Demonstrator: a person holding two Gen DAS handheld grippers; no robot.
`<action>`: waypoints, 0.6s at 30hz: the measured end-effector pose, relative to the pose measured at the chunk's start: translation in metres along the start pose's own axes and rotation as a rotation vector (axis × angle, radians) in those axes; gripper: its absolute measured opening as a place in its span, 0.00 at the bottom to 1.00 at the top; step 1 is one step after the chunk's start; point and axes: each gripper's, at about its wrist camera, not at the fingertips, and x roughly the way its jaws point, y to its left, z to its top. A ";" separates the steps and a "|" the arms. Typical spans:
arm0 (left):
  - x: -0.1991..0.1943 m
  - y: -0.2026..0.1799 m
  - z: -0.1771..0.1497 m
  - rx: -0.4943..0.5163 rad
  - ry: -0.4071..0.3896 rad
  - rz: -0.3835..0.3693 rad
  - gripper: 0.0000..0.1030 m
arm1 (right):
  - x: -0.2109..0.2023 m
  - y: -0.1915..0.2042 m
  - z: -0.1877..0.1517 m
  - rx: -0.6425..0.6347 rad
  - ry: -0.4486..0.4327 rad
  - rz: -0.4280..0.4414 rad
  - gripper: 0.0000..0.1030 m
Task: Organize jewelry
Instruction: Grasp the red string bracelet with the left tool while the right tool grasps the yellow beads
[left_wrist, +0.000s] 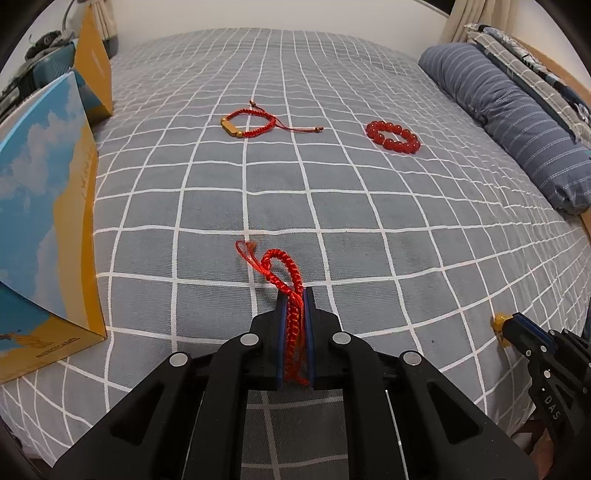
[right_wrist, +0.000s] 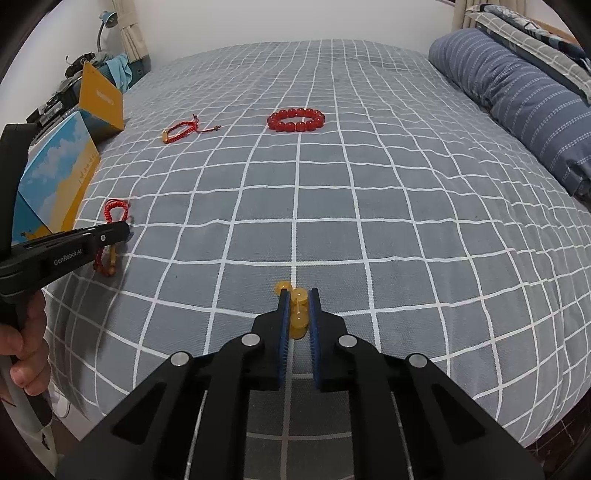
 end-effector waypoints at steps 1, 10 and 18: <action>-0.001 0.000 0.000 0.000 0.000 0.001 0.07 | -0.001 0.000 0.000 0.001 -0.001 0.001 0.09; -0.014 -0.002 0.003 0.012 -0.019 0.001 0.07 | -0.009 0.000 0.006 0.008 -0.019 -0.003 0.09; -0.024 -0.002 0.008 0.018 -0.028 0.005 0.07 | -0.016 -0.003 0.013 0.018 -0.034 -0.011 0.09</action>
